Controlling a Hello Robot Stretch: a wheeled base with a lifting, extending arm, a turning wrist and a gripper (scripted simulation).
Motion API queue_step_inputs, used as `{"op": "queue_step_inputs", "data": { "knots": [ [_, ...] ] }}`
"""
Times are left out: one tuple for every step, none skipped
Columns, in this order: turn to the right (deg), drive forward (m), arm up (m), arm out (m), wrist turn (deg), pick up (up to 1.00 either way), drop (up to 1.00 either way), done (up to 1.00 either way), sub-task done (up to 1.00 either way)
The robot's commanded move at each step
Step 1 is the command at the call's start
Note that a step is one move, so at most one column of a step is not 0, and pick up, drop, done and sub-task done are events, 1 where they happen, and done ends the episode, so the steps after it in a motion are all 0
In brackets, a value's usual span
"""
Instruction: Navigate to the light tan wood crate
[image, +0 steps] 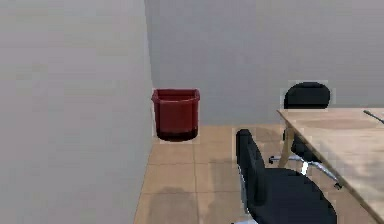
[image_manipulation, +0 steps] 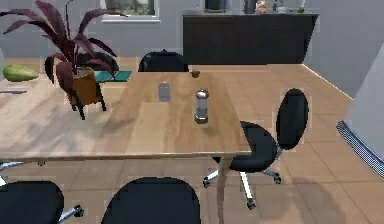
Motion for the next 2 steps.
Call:
{"op": "queue_step_inputs", "data": {
  "knots": [
    [0.0, 1.00, 0.00, 0.00, 0.0, 0.00, 0.00, 0.00, 0.00],
    [27.0, 0.00, 0.00, 0.00, 0.0, 0.00, 0.00, 0.00, 0.00]
  ]
}}
